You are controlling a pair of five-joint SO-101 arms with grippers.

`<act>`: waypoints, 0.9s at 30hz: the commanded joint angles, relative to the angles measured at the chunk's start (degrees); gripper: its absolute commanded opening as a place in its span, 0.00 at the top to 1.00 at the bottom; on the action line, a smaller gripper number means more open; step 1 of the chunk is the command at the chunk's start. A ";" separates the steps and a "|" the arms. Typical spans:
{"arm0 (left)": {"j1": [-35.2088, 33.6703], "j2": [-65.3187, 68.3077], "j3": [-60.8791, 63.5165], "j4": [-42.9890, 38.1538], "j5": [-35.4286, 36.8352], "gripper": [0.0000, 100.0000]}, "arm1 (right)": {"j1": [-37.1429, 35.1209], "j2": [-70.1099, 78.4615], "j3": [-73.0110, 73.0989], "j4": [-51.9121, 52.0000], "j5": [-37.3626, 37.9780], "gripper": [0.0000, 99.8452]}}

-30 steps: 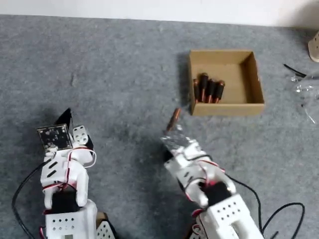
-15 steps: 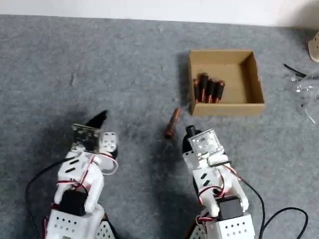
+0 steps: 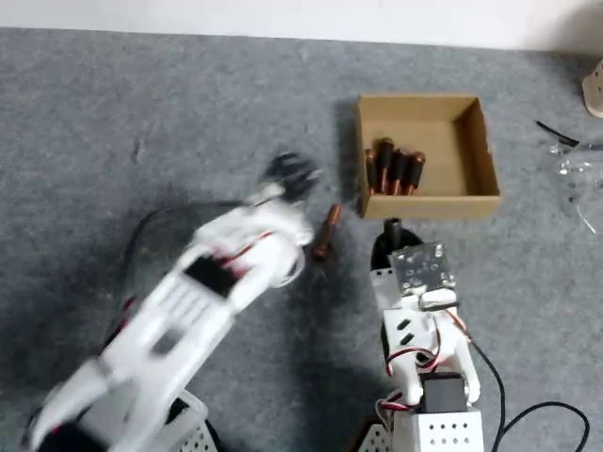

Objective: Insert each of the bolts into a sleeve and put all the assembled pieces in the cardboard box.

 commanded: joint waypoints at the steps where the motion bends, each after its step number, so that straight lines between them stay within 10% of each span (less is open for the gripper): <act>1: 2.68 14.81 -12.09 0.09 -0.18 0.99 | 3.21 -1.27 5.67 -3.56 -2.90 1.00; 27: 2.77 48.92 -36.44 14.86 -0.09 0.83 | 4.79 -1.27 5.67 -4.62 -3.78 1.00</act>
